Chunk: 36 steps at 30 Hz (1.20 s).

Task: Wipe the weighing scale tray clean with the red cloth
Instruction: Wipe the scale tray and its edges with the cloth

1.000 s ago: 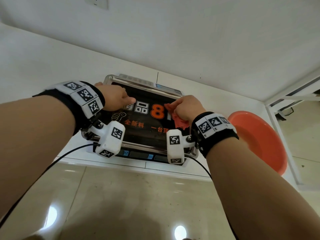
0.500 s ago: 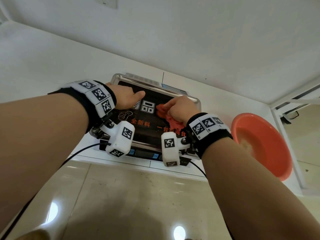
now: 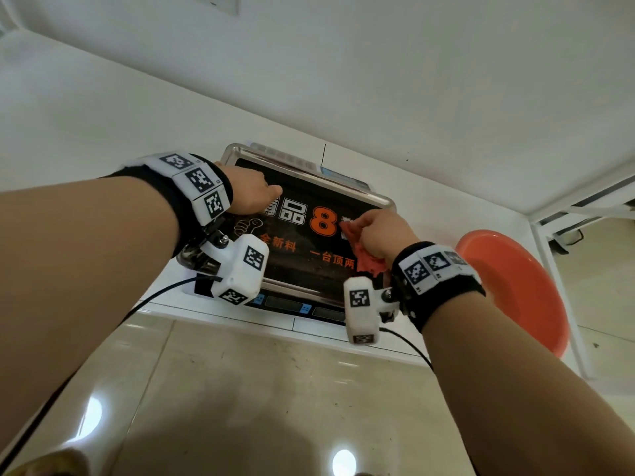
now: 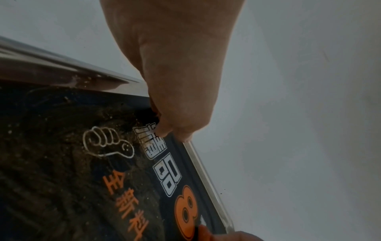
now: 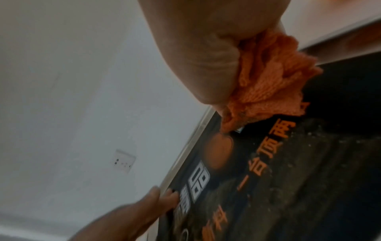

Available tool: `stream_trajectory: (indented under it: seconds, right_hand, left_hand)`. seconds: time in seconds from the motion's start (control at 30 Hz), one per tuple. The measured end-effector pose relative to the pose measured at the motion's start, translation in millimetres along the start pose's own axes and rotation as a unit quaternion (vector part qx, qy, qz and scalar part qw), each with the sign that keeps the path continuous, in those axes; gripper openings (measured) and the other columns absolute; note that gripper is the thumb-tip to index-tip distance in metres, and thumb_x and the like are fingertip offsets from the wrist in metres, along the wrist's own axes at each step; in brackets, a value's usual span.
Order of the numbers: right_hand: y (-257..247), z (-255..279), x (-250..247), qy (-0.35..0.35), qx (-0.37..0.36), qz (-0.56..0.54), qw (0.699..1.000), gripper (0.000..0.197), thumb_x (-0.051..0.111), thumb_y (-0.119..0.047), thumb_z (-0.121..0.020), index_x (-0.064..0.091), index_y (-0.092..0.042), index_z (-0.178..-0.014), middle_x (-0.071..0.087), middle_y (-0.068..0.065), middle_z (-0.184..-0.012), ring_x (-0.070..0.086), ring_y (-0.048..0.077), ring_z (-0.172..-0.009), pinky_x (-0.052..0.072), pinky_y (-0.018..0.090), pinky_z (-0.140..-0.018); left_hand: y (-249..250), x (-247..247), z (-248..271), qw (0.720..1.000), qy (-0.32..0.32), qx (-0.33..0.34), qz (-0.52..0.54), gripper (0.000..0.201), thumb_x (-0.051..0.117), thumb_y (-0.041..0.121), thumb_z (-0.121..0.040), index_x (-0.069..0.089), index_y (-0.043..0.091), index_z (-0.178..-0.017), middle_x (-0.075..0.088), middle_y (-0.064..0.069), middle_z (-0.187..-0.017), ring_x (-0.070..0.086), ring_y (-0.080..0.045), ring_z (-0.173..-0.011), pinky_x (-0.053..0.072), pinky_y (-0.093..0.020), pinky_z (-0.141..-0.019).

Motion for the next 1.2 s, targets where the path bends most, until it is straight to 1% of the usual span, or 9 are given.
stream_trajectory:
  seconds: [0.17,0.3,0.5,0.67,0.77,1.0,1.1,1.17,1.2]
  right_hand:
    - [-16,7,27,-0.039,-0.011,0.061,0.997,0.026,0.062,-0.006,-0.093,0.072,-0.015,-0.115,0.068,0.005,-0.122,0.063,0.024,-0.115,0.051,0.041,-0.103]
    - [-10,3,22,-0.059,-0.002,-0.014,0.998,0.030,0.059,0.005,-0.091,0.074,-0.021,-0.090,0.072,0.002,-0.103,0.068,0.019,-0.096,0.058,0.038,-0.090]
    - [9,-5,-5,0.015,-0.005,0.067,0.998,0.028,0.058,-0.016,-0.093,0.069,-0.008,-0.118,0.070,0.013,-0.121,0.067,0.030,-0.104,0.055,0.038,-0.089]
    - [1,-2,20,-0.047,-0.035,0.082,0.995,0.028,0.060,-0.007,-0.089,0.072,-0.011,-0.114,0.071,0.010,-0.117,0.067,0.026,-0.099,0.055,0.036,-0.093]
    - [6,-6,1,-0.028,-0.014,0.042,0.999,0.023,0.064,-0.006,-0.090,0.073,-0.014,-0.109,0.073,0.011,-0.111,0.070,0.027,-0.102,0.057,0.045,-0.095]
    - [30,12,-9,-0.023,0.017,0.315,0.949,0.032,0.053,-0.026,-0.100,0.066,-0.001,-0.115,0.068,0.016,-0.108,0.065,0.032,-0.102,0.053,0.038,-0.094]
    - [24,12,15,-0.081,0.000,0.257,0.963,0.017,0.056,-0.022,-0.098,0.063,-0.008,-0.105,0.066,0.009,-0.099,0.064,0.024,-0.089,0.057,0.035,-0.082]
    - [21,14,24,-0.114,0.013,0.132,0.985,0.010,0.059,-0.016,-0.095,0.064,-0.013,-0.104,0.064,0.003,-0.087,0.062,0.016,-0.073,0.054,0.028,-0.063]
    - [20,16,27,-0.139,0.034,0.049,0.989,0.014,0.060,-0.011,-0.094,0.066,-0.010,-0.106,0.067,0.005,-0.089,0.065,0.016,-0.074,0.056,0.028,-0.065]
  left_hand:
    - [3,-2,1,1.000,0.001,-0.009,-0.003,0.065,0.015,0.049,-0.099,0.050,0.010,-0.137,0.042,-0.007,-0.149,0.044,-0.025,-0.133,0.032,-0.038,-0.106]
    - [2,-2,2,1.000,-0.002,-0.013,0.005,0.064,0.016,0.048,-0.099,0.048,0.009,-0.138,0.040,-0.006,-0.150,0.043,-0.024,-0.134,0.032,-0.036,-0.107]
    - [1,0,1,1.000,-0.005,-0.010,0.006,0.064,0.015,0.049,-0.099,0.048,0.010,-0.138,0.039,-0.006,-0.150,0.042,-0.024,-0.134,0.033,-0.036,-0.106]
    - [1,0,-1,1.000,-0.007,-0.016,0.014,0.065,0.014,0.048,-0.100,0.044,0.008,-0.141,0.038,-0.008,-0.151,0.039,-0.025,-0.137,0.031,-0.037,-0.109]
    - [1,0,-1,1.000,-0.007,-0.016,0.014,0.066,0.013,0.048,-0.100,0.043,0.008,-0.142,0.037,-0.008,-0.152,0.039,-0.025,-0.137,0.030,-0.037,-0.109]
    - [1,3,-4,1.000,-0.008,-0.008,0.022,0.065,0.014,0.048,-0.099,0.051,0.010,-0.135,0.042,-0.009,-0.148,0.046,-0.026,-0.131,0.036,-0.038,-0.105]
    - [2,3,-5,0.999,-0.008,-0.012,0.031,0.065,0.015,0.048,-0.100,0.051,0.008,-0.135,0.042,-0.009,-0.148,0.044,-0.026,-0.133,0.034,-0.037,-0.107]
    - [2,2,-6,1.000,-0.007,-0.011,0.026,0.065,0.015,0.048,-0.100,0.051,0.007,-0.136,0.041,-0.009,-0.149,0.044,-0.026,-0.133,0.034,-0.036,-0.107]
    - [2,3,-6,1.000,-0.007,-0.008,0.025,0.065,0.015,0.048,-0.099,0.051,0.007,-0.135,0.041,-0.010,-0.149,0.044,-0.026,-0.133,0.034,-0.037,-0.107]
Point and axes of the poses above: each hand's wrist, its own z-axis away from the middle knuckle, its own x-axis out of the palm, y = z × x, the point moved 8 cm from there along -z, towards the middle knuckle
